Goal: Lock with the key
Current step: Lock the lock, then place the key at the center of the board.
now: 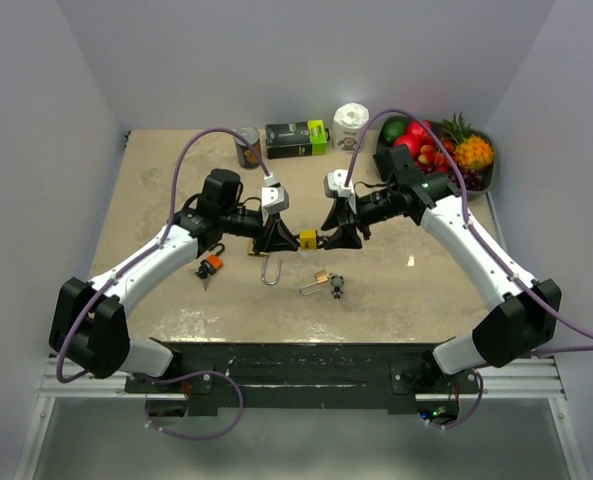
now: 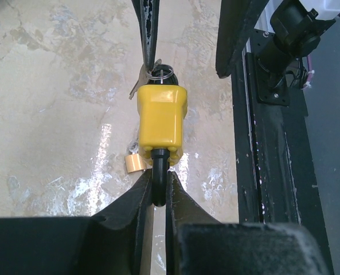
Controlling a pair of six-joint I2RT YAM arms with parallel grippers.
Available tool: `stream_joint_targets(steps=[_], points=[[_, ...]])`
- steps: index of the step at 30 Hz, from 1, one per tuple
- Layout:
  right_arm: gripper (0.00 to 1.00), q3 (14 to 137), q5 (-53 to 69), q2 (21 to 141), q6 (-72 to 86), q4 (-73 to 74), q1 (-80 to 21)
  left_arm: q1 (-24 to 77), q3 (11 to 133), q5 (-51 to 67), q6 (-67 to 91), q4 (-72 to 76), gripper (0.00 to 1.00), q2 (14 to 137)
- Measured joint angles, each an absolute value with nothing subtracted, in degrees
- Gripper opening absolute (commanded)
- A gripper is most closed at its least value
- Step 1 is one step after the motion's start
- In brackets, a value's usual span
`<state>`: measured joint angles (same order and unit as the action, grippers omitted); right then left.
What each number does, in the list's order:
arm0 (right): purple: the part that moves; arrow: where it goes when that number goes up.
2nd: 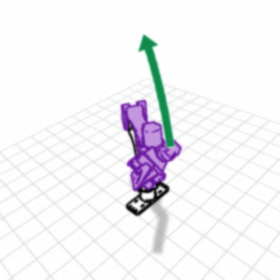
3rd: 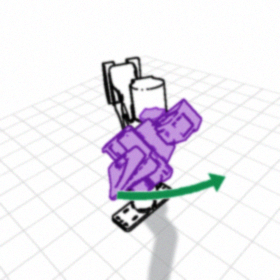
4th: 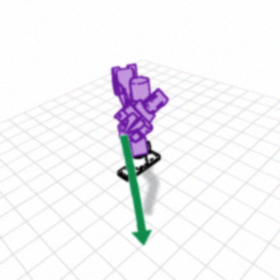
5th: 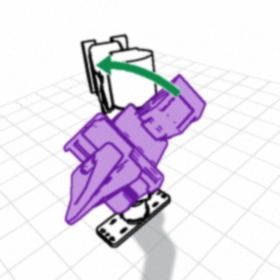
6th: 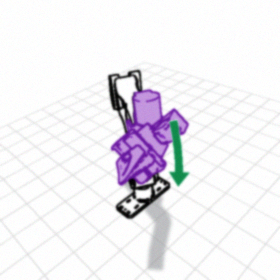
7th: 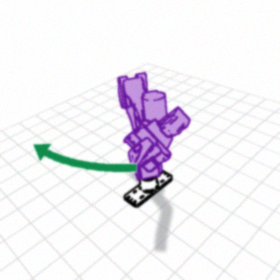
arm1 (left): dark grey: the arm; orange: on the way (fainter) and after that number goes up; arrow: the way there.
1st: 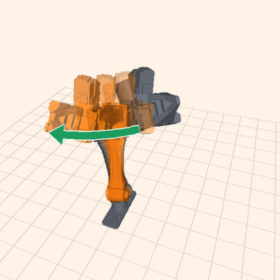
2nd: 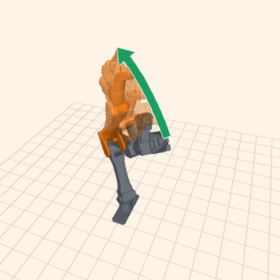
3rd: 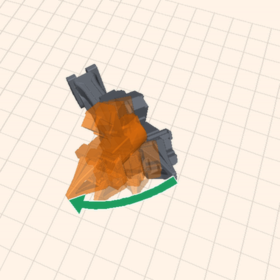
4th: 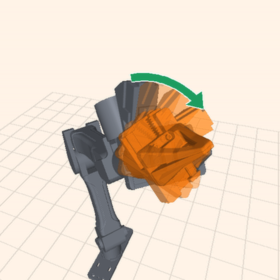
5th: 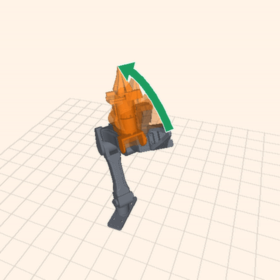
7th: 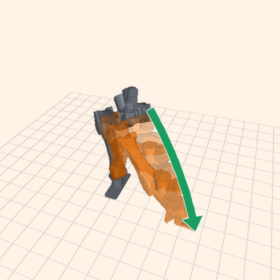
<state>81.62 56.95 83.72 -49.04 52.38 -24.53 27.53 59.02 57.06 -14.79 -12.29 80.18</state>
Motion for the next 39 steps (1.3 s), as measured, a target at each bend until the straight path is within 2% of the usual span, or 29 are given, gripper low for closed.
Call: stream_joint_targets(steps=[7, 12, 17, 28, 39], points=[[0.40, 80.36, 55.51, 84.09, -47.53, 48.82, -25.63, 27.66, 59.02, 57.04, -14.76, -12.23, 0.00, 80.18], [0.27, 79.94, 54.39, 85.06, -47.70, 48.31, -25.89, 27.81, 59.02, 57.06, -14.72, -12.05, 0.00, 80.12], [0.01, 79.68, 53.36, 85.17, -48.86, 48.53, -25.93, 27.83, 59.00, 56.86, -14.61, -12.08, 0.00, 80.03], [0.00, 79.70, 53.04, 85.10, -50.41, 50.50, -23.68, 27.68, 58.37, 56.64, -16.34, -12.23, 0.00, 79.70], [0.00, 84.44, 51.46, 86.43, -56.86, 60.77, -5.69, 27.00, 57.84, 56.40, -20.45, -16.19, 0.00, 79.46]])
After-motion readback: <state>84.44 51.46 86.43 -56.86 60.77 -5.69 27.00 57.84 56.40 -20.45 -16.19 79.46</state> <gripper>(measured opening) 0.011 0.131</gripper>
